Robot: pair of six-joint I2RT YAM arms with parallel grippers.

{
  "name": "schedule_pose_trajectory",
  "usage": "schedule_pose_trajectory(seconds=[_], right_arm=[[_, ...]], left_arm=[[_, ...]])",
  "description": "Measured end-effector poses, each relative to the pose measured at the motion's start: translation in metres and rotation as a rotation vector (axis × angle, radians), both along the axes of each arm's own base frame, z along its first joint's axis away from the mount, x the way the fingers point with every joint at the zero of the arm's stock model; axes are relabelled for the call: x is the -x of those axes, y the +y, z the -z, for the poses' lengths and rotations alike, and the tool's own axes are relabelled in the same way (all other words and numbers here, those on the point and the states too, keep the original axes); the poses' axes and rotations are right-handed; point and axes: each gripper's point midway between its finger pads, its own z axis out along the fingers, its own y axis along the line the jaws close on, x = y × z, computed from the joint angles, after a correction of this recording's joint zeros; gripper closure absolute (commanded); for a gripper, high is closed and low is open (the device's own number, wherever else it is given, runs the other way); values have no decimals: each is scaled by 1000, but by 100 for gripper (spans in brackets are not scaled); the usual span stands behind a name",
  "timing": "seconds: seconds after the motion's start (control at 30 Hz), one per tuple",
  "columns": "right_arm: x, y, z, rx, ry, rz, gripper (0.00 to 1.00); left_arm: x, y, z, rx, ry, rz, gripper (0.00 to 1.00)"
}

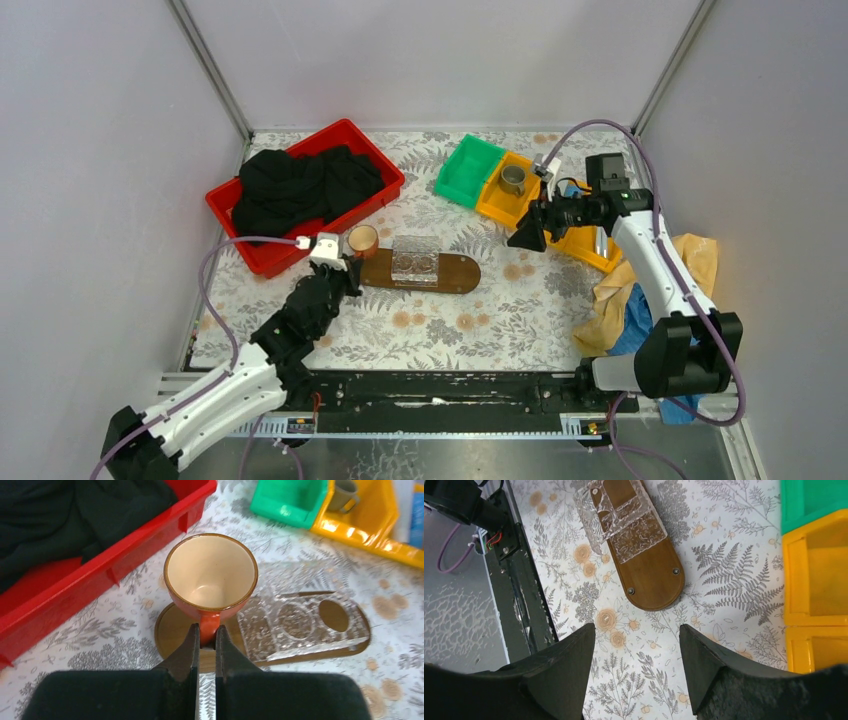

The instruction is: Prepare toiletry sets of a toothbrush and toothpaste on the tray

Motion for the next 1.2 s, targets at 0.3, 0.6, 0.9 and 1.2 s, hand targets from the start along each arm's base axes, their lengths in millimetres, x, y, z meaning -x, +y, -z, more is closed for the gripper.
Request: schedule_pose_trajectory(seconds=[0.3, 0.6, 0.9, 1.2], right_arm=[[5, -1, -13, -92, -54, -4, 31], [8, -2, -18, -128, -61, -7, 31], [8, -4, -21, -142, -63, -6, 31], [9, -4, -23, -154, -63, -11, 30]], left_arm=[[2, 7, 53, -52, 81, -22, 100], [1, 6, 69, -42, 78, -15, 100], [1, 3, 84, -37, 96, -1, 100], [-2, 0, 87, -35, 90, 0, 97]])
